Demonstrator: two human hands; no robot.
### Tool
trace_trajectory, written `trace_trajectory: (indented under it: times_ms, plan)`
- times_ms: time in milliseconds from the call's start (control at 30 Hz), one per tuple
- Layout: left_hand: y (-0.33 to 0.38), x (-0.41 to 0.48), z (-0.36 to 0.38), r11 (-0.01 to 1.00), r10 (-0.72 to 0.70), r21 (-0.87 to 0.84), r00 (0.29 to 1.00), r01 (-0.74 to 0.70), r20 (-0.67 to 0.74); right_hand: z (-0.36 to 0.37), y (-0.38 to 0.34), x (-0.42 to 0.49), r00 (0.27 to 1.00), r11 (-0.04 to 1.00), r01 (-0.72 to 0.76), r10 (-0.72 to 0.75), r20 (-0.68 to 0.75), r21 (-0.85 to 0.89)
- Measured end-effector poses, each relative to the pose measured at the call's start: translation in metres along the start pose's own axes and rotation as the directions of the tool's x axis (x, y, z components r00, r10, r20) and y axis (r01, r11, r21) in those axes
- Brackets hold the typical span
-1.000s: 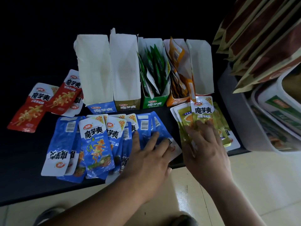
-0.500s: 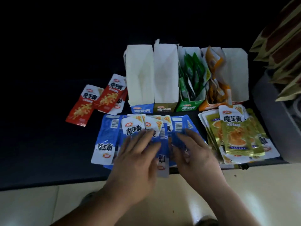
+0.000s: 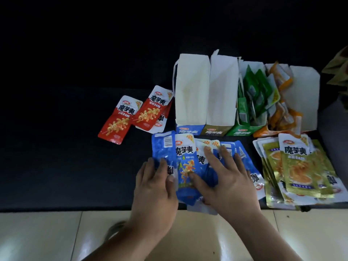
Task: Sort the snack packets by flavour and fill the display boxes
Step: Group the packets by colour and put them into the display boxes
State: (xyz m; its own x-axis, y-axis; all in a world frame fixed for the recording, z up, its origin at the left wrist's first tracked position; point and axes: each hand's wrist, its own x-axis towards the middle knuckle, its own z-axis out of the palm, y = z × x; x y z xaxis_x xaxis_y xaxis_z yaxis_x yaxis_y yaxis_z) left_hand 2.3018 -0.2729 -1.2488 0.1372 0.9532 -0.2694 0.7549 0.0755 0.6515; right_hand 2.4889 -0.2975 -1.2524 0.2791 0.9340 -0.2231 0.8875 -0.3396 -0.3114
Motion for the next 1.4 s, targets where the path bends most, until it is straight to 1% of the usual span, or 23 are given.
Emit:
trace_trajectory:
  times_ms: [67,133,233,300,333,400,433,467,500,567,600,633,700,733,833,900,933,1000,1100,1200,1267,1333,1400]
  plan:
    - [0.006,0.003,0.0,0.997,-0.015,-0.08,0.999,0.011,-0.048,0.003,0.004,0.001,1.0,1.0,0.022,-0.022,-0.01,-0.009]
    - [0.01,0.008,-0.002,0.969,-0.113,-0.227,0.991,0.094,-0.074,0.004,0.009,0.001,0.999,0.999,0.033,-0.033,0.003,-0.032]
    - [0.019,0.016,-0.004,0.829,-0.289,-0.502,0.957,0.245,-0.011,-0.001,0.013,-0.001,1.0,0.999,0.03,-0.03,0.007,-0.033]
    - [0.027,0.02,-0.002,0.746,-0.343,-0.602,0.939,0.285,0.019,-0.008,0.014,-0.001,0.999,0.999,0.031,-0.032,-0.017,-0.029]
    - [0.032,0.021,0.0,0.726,-0.358,-0.618,0.933,0.301,0.033,-0.011,0.015,0.0,0.999,0.999,0.037,-0.038,-0.02,-0.032]
    - [0.04,0.025,0.001,0.721,-0.36,-0.608,0.93,0.332,0.08,-0.015,0.019,0.002,0.998,0.998,0.055,-0.056,-0.026,-0.02]
    - [0.041,0.027,0.001,0.733,-0.349,-0.591,0.932,0.337,0.097,-0.017,0.022,0.002,0.997,0.998,0.063,-0.063,-0.036,-0.005]
    - [0.041,0.029,0.002,0.773,-0.331,-0.544,0.939,0.327,0.094,-0.018,0.026,0.002,0.996,0.998,0.068,-0.067,-0.053,0.017]
    - [0.039,0.029,0.001,0.836,-0.303,-0.457,0.95,0.303,0.076,-0.02,0.029,0.002,0.995,0.996,0.07,-0.067,-0.069,0.047]
    - [0.034,0.026,0.001,0.948,-0.232,-0.215,0.972,0.235,0.039,-0.022,0.032,0.0,0.996,0.992,0.07,-0.064,-0.064,0.104]
    - [0.035,0.023,0.0,0.967,-0.198,-0.156,0.98,0.2,0.027,-0.023,0.033,-0.001,0.997,0.991,0.07,-0.065,-0.044,0.111]
    - [0.037,0.02,0.001,0.973,-0.175,-0.149,0.984,0.177,0.027,-0.022,0.032,-0.001,0.997,0.992,0.072,-0.071,-0.018,0.104]
    - [0.043,0.017,0.003,0.965,-0.145,-0.213,0.988,0.153,0.056,-0.02,0.029,-0.002,0.996,0.994,0.085,-0.088,0.033,0.071]
    - [0.047,0.018,0.005,0.951,-0.152,-0.26,0.986,0.166,0.073,-0.019,0.028,-0.002,0.994,0.994,0.091,-0.094,0.05,0.054]
    - [0.049,0.023,0.007,0.883,-0.231,-0.4,0.969,0.247,0.088,-0.024,0.025,-0.003,0.989,0.996,0.092,-0.093,0.113,0.018]
    - [0.047,0.023,0.006,0.829,-0.274,-0.472,0.954,0.3,0.124,-0.026,0.024,-0.005,0.988,0.994,0.104,-0.105,0.114,0.013]
    - [0.047,0.022,0.005,0.819,-0.274,-0.483,0.95,0.311,0.146,-0.025,0.024,-0.005,0.989,0.994,0.111,-0.112,0.097,0.016]
    - [0.048,0.019,0.004,0.84,-0.249,-0.454,0.955,0.297,0.162,-0.023,0.024,-0.006,0.991,0.994,0.108,-0.109,0.072,0.018]
    - [0.052,0.018,-0.001,0.916,-0.164,-0.342,0.973,0.211,0.16,-0.021,0.026,-0.005,0.994,0.995,0.099,-0.101,0.052,0.028]
    - [0.056,0.014,-0.008,0.957,-0.098,-0.256,0.985,0.132,0.144,-0.022,0.03,-0.005,0.993,0.993,0.108,-0.11,0.04,0.041]
    - [0.059,0.012,-0.012,0.95,-0.061,-0.294,0.983,0.11,0.174,-0.024,0.03,-0.005,0.992,0.993,0.109,-0.111,0.063,0.037]
    - [0.063,0.01,-0.013,0.914,-0.071,-0.374,0.969,0.158,0.237,-0.025,0.027,-0.007,0.993,0.995,0.095,-0.097,0.065,0.042]
    - [0.062,0.009,-0.013,0.893,-0.089,-0.415,0.972,0.174,0.216,-0.026,0.023,-0.011,0.996,0.992,0.08,-0.084,0.034,0.094]
